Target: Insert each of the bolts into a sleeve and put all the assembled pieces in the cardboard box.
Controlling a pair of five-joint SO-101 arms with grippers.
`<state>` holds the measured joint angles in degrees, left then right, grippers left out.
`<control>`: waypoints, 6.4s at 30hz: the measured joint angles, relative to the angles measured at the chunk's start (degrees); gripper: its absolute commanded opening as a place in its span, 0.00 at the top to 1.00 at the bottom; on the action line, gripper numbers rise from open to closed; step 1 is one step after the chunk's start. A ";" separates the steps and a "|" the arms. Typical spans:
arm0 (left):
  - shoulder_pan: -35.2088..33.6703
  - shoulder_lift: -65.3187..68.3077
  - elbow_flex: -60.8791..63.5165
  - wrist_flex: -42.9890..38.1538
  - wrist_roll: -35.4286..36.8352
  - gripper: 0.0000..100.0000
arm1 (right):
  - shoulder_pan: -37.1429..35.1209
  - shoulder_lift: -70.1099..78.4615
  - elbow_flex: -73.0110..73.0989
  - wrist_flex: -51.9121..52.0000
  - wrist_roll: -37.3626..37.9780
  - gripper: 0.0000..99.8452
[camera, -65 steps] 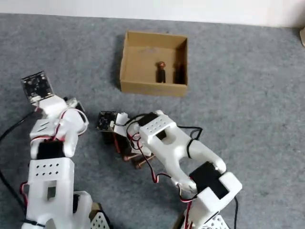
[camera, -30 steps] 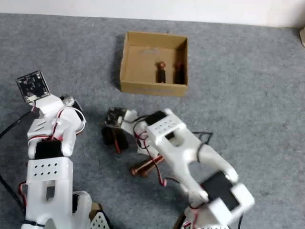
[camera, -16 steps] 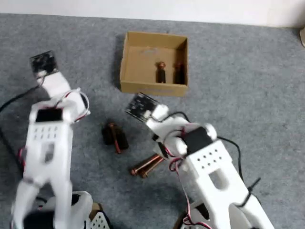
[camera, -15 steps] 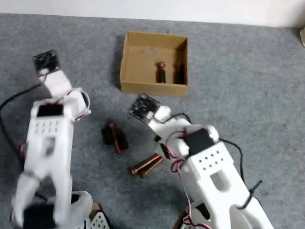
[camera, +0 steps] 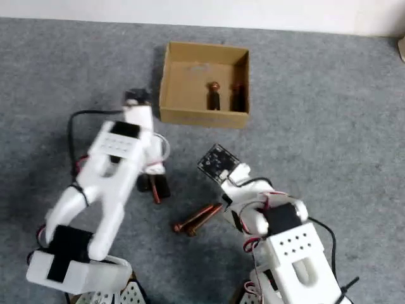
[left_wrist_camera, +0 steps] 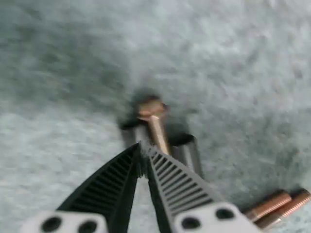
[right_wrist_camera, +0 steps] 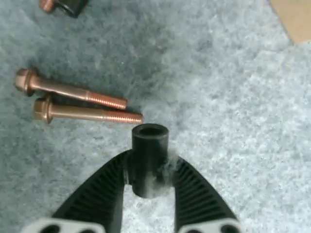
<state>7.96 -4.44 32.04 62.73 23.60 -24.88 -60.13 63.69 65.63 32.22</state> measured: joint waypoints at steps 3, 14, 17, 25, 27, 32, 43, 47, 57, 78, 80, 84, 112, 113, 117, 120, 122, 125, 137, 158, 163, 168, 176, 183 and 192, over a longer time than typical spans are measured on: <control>2.20 2.99 3.96 -6.77 5.98 0.99 | 0.00 -1.76 0.88 -0.18 0.00 0.99; 2.29 9.14 4.75 -14.95 10.11 0.99 | 0.00 -2.29 2.46 -2.11 0.00 0.99; 1.32 9.14 4.40 -14.95 10.37 0.99 | 0.00 -2.29 2.99 -2.46 0.00 0.99; 1.23 -0.18 4.40 -6.95 10.11 0.99 | 0.00 -2.29 4.48 -4.40 0.00 0.99; 1.32 -1.76 4.66 -6.68 10.11 0.99 | 0.00 -2.29 4.48 -4.40 0.00 0.99; -0.18 -2.29 5.63 -6.68 10.11 0.99 | 0.00 -2.29 4.57 -4.40 0.00 0.99; 0.09 -2.55 11.16 -9.32 10.11 0.99 | 0.00 -2.29 4.57 -4.40 0.00 0.99; 0.09 -2.55 11.34 -9.76 10.11 0.99 | 0.00 -2.29 4.57 -4.40 0.00 0.99; 0.00 -2.99 11.43 -9.93 10.11 0.99 | 0.00 -2.29 7.56 -8.18 0.00 0.99; 0.00 -0.44 10.73 -6.86 10.11 0.77 | 0.00 -2.29 7.56 -8.44 0.00 0.99; -0.26 1.23 10.64 -8.09 10.11 0.77 | 0.00 -2.29 7.56 -8.44 0.00 0.99; -2.64 2.55 10.55 -9.85 10.11 0.77 | 0.00 -2.29 7.56 -8.44 0.00 0.99; -7.47 3.43 9.85 -17.05 10.11 0.77 | 0.00 -2.29 7.56 -8.44 0.00 0.99; -7.74 3.43 9.85 -17.23 10.11 0.78 | 0.00 -2.29 7.56 -8.44 0.00 0.99; -8.09 3.43 9.85 -17.49 10.11 0.96 | 0.00 -2.29 7.56 -8.44 0.00 0.99; -8.09 3.43 9.76 -17.58 10.29 0.97 | 0.00 -2.29 7.56 -8.44 0.00 0.99; -8.09 3.43 9.76 -17.76 10.20 1.00 | 0.00 -2.29 7.56 -8.44 0.00 0.99; -8.09 3.43 9.76 -17.76 10.37 0.99 | 0.00 -2.29 7.56 -8.44 0.00 0.99; -5.80 3.34 9.76 -17.41 10.37 1.00 | 0.00 -2.29 7.56 -8.44 0.00 0.99; -1.58 -64.79 26.29 -13.10 -10.64 1.00 | 0.00 -2.46 7.82 -10.99 -4.66 0.99; -1.58 -86.68 34.55 -13.10 -12.48 1.00 | 0.00 -5.71 8.09 -12.22 -6.07 0.99; -1.58 -98.46 41.76 -16.53 -12.48 1.00 | 0.00 -20.40 12.84 -13.45 -9.76 0.99; 2.11 -99.08 42.29 -28.48 3.78 1.00 | -3.43 -41.93 23.47 -14.07 -12.75 0.99; 11.34 -99.08 43.96 -31.30 10.11 1.00 | -6.86 -44.48 23.21 -19.34 -16.70 0.99; 16.97 -99.08 50.37 -33.85 10.64 1.00 | -7.03 -44.57 23.74 -22.15 -22.59 0.99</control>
<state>24.92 -103.52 82.42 28.88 34.24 -31.91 -104.70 87.43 43.47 9.63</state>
